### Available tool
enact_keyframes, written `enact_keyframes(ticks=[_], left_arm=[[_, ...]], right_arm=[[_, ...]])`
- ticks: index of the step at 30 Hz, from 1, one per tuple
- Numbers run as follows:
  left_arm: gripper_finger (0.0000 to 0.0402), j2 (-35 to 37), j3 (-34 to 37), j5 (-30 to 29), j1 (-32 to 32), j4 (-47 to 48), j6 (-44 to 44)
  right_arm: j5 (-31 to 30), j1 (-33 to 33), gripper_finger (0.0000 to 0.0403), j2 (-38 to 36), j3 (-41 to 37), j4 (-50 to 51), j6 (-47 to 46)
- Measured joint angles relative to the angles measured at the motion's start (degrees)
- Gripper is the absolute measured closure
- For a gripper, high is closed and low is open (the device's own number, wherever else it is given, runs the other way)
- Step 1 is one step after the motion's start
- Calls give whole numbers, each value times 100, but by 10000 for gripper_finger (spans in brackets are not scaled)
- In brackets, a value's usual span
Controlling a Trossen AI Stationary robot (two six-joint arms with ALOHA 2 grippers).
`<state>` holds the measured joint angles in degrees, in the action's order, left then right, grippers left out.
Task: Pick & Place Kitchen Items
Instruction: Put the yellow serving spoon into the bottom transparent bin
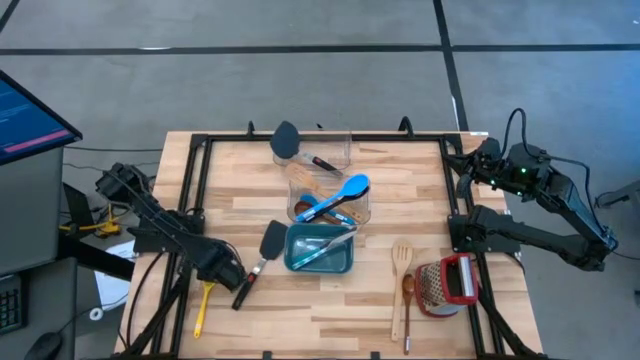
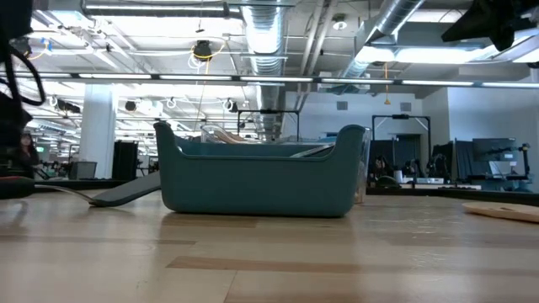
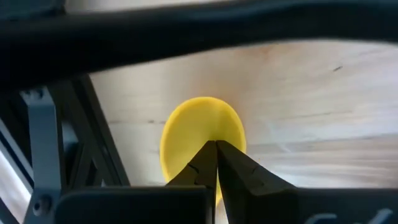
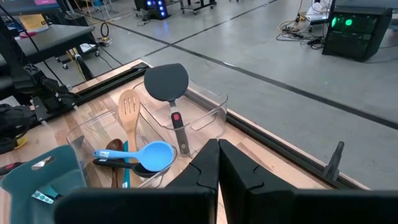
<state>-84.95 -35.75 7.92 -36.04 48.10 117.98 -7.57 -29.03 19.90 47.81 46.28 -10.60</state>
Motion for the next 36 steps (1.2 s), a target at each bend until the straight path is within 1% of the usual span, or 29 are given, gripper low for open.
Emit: enact_keyframes(ticks=[4, 11, 13, 14, 15, 19, 23, 27, 28, 30, 31, 34, 36], left_arm=[[400, 0, 0, -135, 196, 38, -245], [399, 2, -9, -725, 413, 92, -268], [399, 2, -9, -984, 453, 80, -270], [399, -13, 12, -1241, 469, 20, -290], [399, -22, 7, -1376, 503, -1, -263], [399, -22, 11, -1675, 642, 16, -272], [400, -27, 27, -2100, 746, 21, -272], [400, 244, 40, -2794, 768, -28, -402], [400, 412, 26, -2862, 779, -47, -490], [400, 814, -13, -2806, 778, -78, -634], [400, 999, -28, -2629, 774, -66, -682], [400, 1635, -152, -1791, 813, -105, -642], [400, 1977, -208, -1219, 800, -143, -388]], right_arm=[[2, 2, 403, 0, 0, 0, -1], [0, 0, 403, 1, 0, 0, -1], [0, 0, 403, 2, 0, 0, -1], [0, 2, 403, 0, 0, -1, -1], [0, 0, 403, 0, 0, -2, -1], [1, 2, 403, 2, 0, -2, -1], [-2, 2, 403, 0, 0, -2, -1], [-2, 0, 403, 0, 0, -2, -1], [-2, 1, 403, 1, 0, -2, -1], [-4, 0, 403, 2, 0, -4, -1], [-4, 0, 403, 2, 0, -2, -1], [-2, 0, 403, 0, 0, -4, -1], [-2, 0, 403, 1, 0, -2, -1]])
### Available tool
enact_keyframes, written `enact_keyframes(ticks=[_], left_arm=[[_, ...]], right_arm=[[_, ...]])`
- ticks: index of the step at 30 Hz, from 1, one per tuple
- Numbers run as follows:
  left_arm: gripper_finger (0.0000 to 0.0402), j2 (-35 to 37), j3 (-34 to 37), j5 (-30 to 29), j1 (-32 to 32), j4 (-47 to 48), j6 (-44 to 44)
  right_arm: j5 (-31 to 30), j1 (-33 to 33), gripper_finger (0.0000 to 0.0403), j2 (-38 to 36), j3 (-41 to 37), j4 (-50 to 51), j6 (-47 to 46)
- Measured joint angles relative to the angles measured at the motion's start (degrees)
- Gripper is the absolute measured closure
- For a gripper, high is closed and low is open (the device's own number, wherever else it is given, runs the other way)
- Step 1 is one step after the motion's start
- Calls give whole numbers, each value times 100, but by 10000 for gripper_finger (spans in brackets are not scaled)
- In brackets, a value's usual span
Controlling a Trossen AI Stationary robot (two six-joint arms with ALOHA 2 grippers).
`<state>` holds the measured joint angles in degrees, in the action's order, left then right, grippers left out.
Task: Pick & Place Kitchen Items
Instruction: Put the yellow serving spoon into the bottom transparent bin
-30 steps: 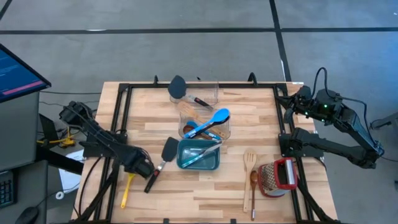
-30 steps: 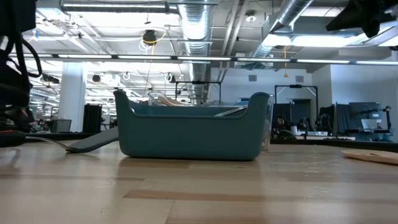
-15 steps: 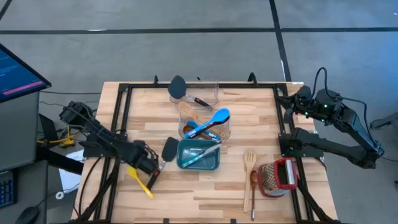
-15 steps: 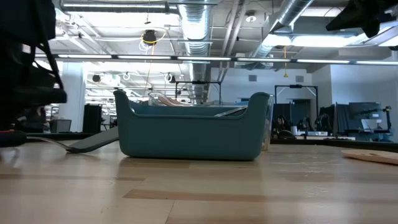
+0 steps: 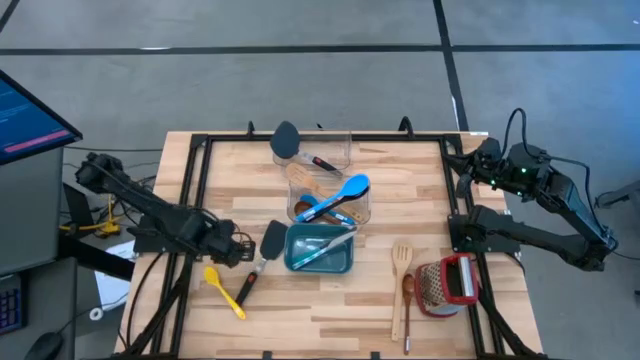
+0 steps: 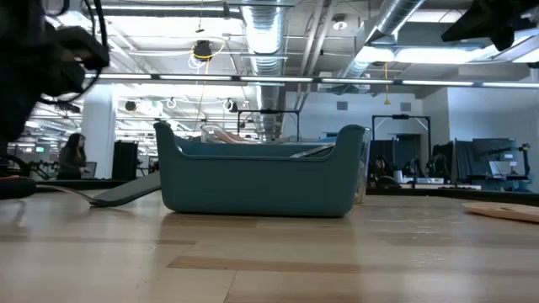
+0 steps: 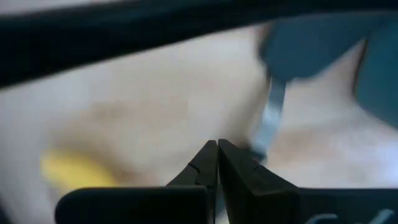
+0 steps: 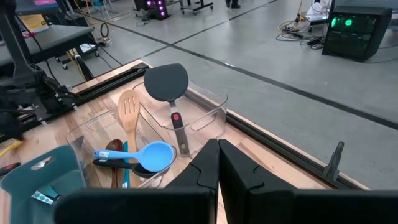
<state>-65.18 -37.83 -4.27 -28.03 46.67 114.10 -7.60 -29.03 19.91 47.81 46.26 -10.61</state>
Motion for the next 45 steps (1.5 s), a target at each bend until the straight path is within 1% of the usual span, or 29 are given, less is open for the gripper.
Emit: enact_keyframes(ticks=[3, 7, 9, 10, 14, 17, 22, 25, 26, 29, 30, 35, 38, 41, 45], left_arm=[[400, 277, -30, 599, -90, -19, 451], [400, 307, -30, 1403, -347, -273, 881], [400, 290, -32, 1686, -551, -549, 1214], [400, 269, -35, 1732, -652, -747, 1359], [400, 89, -123, 1777, -940, -1289, 1584], [400, -194, -349, 1744, -955, -1256, 1596], [400, -631, -649, 970, -1053, -1442, 1430], [400, -846, -800, 780, -1114, -1492, 1430], [400, -924, -830, 833, -1133, -1506, 1494], [400, -1215, -871, 1419, -1163, -1487, 1706], [400, -1293, -872, 1531, -1201, -1495, 1728], [400, -1437, -881, 1792, -1305, -1443, 1788], [400, -1421, -883, 1799, -1362, -1421, 1732], [400, -1424, -881, 1808, -1497, -1347, 1210], [400, -1424, -881, 1814, -1573, -1221, 51]], right_arm=[[0, 0, 403, 2, 0, 0, 0], [0, -1, 403, 2, 0, 4, 0], [0, -1, 403, 0, 0, 4, 0], [0, 0, 403, 2, 0, 4, 0], [0, 0, 403, 2, 0, 6, 30], [-10, -1, 403, 0, 0, 5, 47], [-25, 2, 403, 2, 0, 3, 234], [-112, 0, 403, 14, 0, -2, 324], [-150, -1, 403, 26, 0, -1, 311], [-171, -1, 403, 55, 0, -4, 306], [-170, -1, 403, 73, 0, -2, 304], [-170, 2, 403, 168, 0, 2, 305], [-171, 2, 403, 214, 0, 2, 306], [-170, 2, 403, 287, -2, 6, 308], [-289, 1, 403, 402, -4, 2, 306]])
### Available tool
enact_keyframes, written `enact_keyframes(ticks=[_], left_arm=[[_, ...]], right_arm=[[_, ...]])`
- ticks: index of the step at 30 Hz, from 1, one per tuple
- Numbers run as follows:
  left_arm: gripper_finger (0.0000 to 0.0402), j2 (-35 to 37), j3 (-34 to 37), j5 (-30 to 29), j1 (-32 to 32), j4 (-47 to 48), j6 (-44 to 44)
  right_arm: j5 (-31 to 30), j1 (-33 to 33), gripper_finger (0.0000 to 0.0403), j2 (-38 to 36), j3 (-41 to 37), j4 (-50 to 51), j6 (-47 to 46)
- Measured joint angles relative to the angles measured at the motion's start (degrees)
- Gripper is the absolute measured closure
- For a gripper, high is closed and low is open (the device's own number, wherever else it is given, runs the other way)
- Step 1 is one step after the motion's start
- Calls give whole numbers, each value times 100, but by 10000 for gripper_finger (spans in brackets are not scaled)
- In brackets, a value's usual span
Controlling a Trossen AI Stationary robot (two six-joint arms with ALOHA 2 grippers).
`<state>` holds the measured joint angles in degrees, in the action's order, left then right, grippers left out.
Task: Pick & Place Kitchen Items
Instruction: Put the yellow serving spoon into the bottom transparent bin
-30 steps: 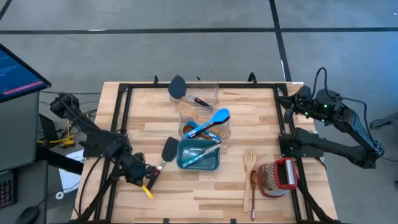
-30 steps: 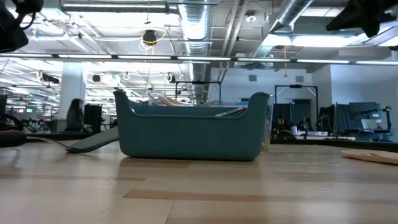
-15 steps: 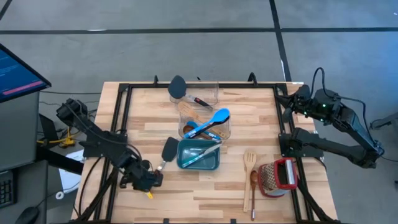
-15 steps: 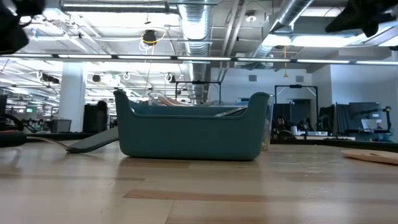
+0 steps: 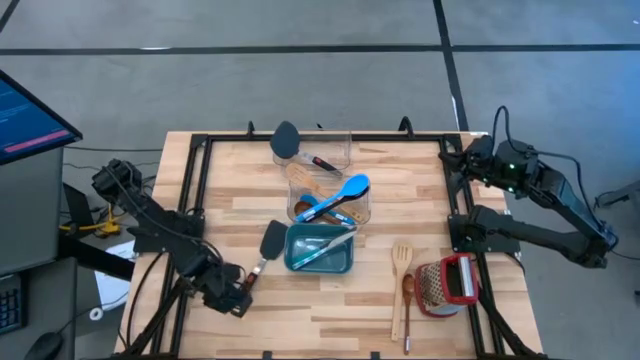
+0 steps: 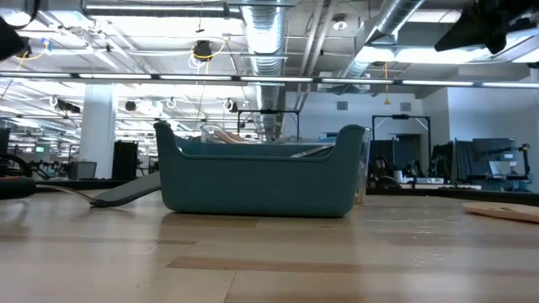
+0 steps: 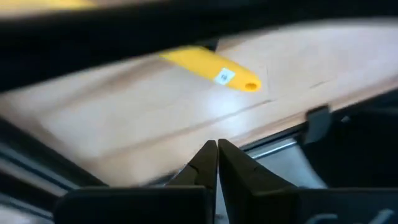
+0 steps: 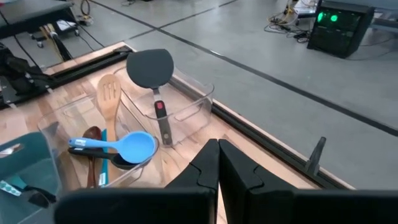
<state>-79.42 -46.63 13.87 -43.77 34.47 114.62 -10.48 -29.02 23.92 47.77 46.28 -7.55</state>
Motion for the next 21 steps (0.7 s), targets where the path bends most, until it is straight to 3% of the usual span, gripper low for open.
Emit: enact_keyframes(ticks=[8, 15, 21], left_arm=[[400, 2, 0, 4, 289, 488, -3509], [400, 2, 0, 91, 498, 1830, -6544], [400, 2, 0, -343, 488, 2292, -8127]], right_arm=[[-11, -1, 403, 317, 0, 0, 0], [-11, -1, 403, 377, 0, 2, 0], [-11, -1, 403, 337, 0, 4, 0]])
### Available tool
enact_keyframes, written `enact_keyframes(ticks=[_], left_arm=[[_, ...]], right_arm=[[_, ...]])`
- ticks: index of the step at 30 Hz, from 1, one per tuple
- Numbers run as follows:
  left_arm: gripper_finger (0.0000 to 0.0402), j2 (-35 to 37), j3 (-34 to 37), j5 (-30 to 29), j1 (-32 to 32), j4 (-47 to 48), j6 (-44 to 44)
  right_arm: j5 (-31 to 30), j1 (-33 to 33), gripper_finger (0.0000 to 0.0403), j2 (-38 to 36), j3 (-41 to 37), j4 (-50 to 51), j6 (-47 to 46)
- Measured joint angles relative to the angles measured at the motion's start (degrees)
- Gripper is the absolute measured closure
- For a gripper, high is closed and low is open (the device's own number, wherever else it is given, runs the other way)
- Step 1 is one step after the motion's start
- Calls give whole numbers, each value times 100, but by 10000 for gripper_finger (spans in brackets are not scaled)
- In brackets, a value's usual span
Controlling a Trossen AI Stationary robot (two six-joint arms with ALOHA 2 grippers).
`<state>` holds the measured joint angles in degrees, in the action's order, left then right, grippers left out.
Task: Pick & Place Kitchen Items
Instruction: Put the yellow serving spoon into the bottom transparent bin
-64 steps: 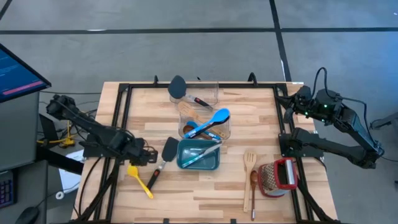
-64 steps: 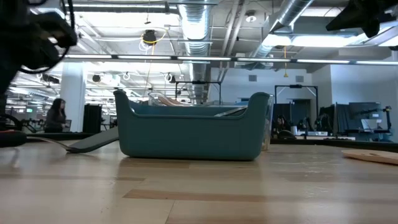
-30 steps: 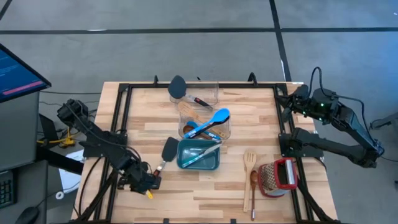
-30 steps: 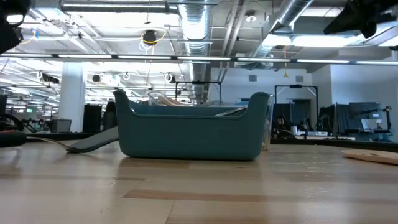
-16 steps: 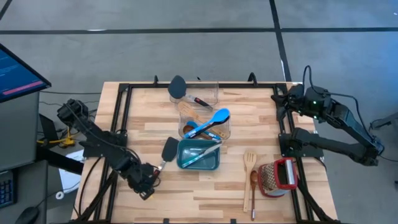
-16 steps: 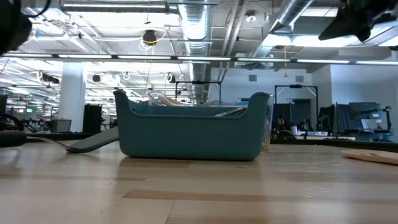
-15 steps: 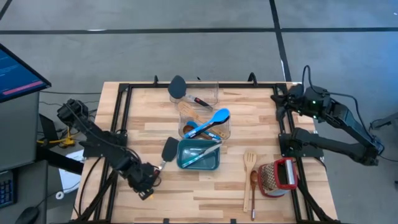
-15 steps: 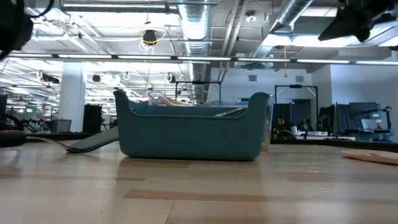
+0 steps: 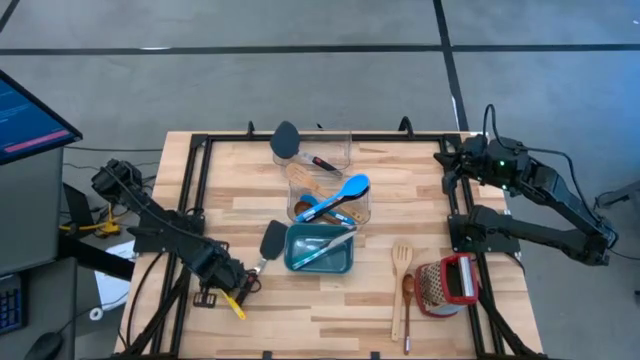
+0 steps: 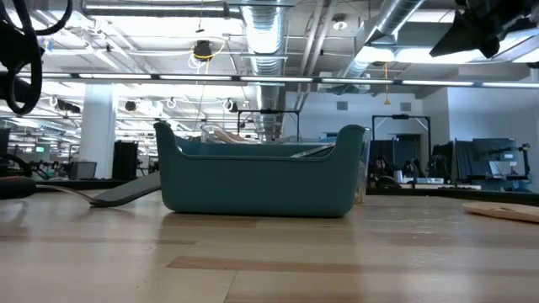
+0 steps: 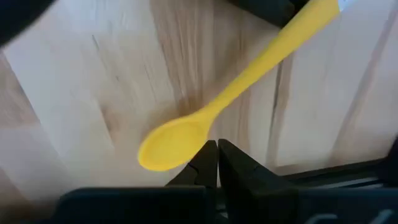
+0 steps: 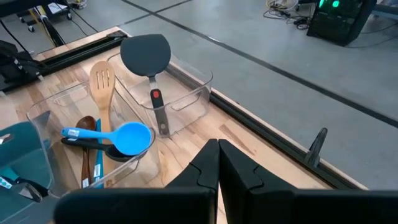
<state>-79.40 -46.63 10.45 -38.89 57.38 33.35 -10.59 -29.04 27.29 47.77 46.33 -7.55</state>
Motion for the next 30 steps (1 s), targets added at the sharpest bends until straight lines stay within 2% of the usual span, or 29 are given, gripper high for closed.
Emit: enact_keyframes(ticks=[8, 13, 15, 23, 30], left_arm=[[400, 0, -136, -150, -141, -445, -1413], [400, -7, -302, -704, -450, -468, -2756], [400, -9, -274, -890, -564, -465, -3022], [396, -11, -118, -1006, -617, -733, -2684], [351, -11, -116, -1004, -617, -1301, -2691]], right_arm=[[1, 0, 403, 7, 0, 0, -2], [2, 2, 403, 8, 0, 2, -157], [2, 1, 403, 8, 0, 3, -323], [2, 2, 403, 8, 0, 213, -452], [2, 2, 403, 8, 0, 317, -452]])
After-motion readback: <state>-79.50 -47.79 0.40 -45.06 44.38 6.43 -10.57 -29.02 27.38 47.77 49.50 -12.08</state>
